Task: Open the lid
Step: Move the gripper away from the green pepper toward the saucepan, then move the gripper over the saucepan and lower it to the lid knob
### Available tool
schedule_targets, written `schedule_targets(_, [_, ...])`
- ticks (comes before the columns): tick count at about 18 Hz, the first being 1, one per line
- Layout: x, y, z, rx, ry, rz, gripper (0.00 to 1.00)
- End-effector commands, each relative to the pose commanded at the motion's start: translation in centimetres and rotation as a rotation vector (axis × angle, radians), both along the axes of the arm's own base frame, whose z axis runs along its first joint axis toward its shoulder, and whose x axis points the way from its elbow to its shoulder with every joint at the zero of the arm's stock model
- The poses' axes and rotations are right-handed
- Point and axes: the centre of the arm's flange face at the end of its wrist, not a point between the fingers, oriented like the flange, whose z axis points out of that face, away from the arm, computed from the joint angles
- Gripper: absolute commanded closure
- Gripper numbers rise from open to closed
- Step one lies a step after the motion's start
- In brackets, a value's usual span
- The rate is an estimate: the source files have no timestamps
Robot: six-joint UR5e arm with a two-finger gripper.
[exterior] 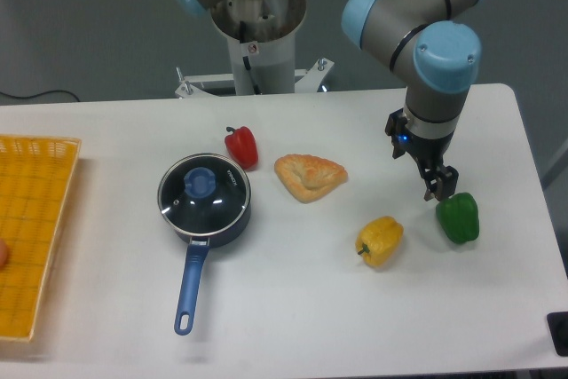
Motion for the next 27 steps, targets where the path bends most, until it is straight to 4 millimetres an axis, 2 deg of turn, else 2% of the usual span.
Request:
schedule_targets(5, [1.3,-0.2,-1.1,-0.012,-0.026,0.005,0.00])
schedule_targets(11, [4.8,2.8,-0.3,-0.003,-0.021,0.213,0.00])
schedule_targets(14, [7.4,4.6,-0.3,-0.007,-0.029,0.244,0.00])
schedule_targets(15, [8.9,5.3,-0.6,-0.022,-0.048,0.265,0.00])
schedule_targets(19, [12.3,7.0,-0.7,-0.064,-0.098,0.427,0.00])
schedule_targets(23, [15.5,9.5,-0.1,-0.053,-0.098,0.368,0.00])
schedule_targets(27, [19.5,13.5,1.0,-0.027,-0.077,0.261,0.00])
